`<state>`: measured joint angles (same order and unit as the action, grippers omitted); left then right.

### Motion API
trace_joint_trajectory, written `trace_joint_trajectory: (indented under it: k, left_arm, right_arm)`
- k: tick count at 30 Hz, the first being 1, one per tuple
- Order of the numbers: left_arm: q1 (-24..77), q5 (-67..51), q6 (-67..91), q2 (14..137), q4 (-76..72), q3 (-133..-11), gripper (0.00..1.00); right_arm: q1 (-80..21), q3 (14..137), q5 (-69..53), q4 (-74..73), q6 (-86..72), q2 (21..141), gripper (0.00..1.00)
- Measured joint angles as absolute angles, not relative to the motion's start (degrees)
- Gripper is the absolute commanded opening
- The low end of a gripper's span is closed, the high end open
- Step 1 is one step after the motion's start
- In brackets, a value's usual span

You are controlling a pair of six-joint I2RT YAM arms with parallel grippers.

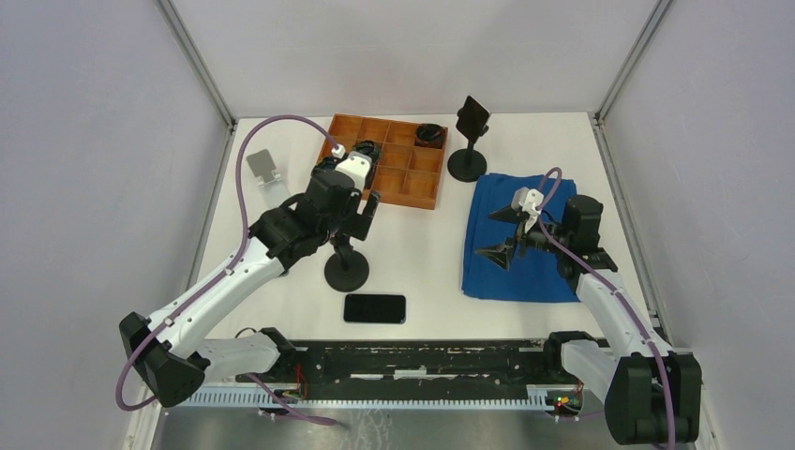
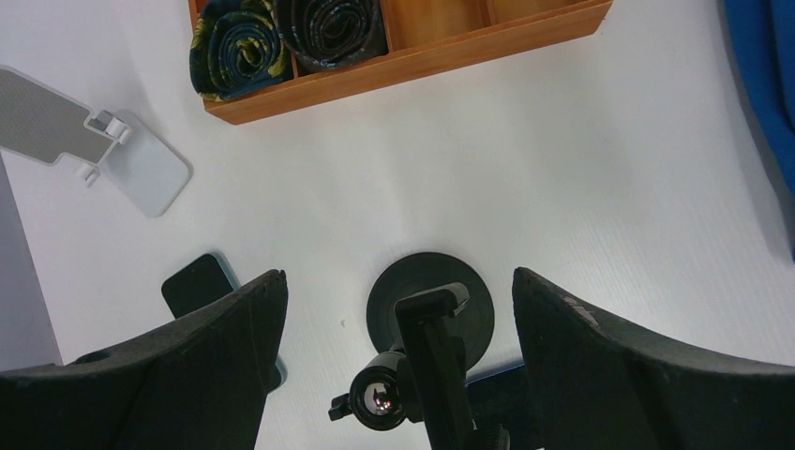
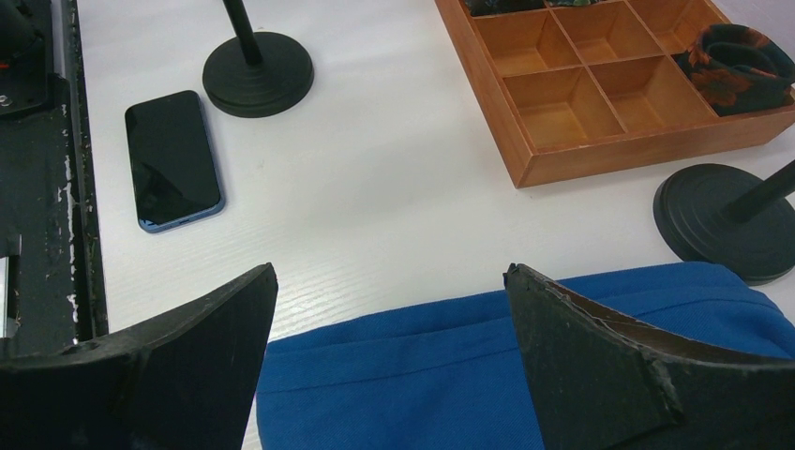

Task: Place the phone on the phone stand
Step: Move the phone stand to the center of the board.

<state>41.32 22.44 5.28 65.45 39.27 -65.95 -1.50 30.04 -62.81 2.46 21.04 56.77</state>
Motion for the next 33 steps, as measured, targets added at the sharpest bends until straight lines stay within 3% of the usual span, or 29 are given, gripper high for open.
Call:
trace_joint_trajectory:
  k: [12,17,26,33]
  left_arm:
    - [41.3,20.6,5.3,67.1,42.4,-67.0,0.78]
    - [41.3,19.4,5.3,67.1,43.9,-67.1,0.66]
    - [41.3,18.9,5.3,67.9,44.4,-67.1,0.53]
    - [41.3,18.8,5.3,68.9,44.4,-67.1,0.52]
  right_arm:
    - [-1.7,30.1,-62.8,2.5,20.9,56.9,0.98]
    - [-1.9,30.1,-62.8,2.5,20.9,57.0,0.98]
    - [-1.9,30.1,-62.8,2.5,20.9,57.1,0.98]
    - [-2.0,30.2,-62.8,2.4,20.9,57.1,0.98]
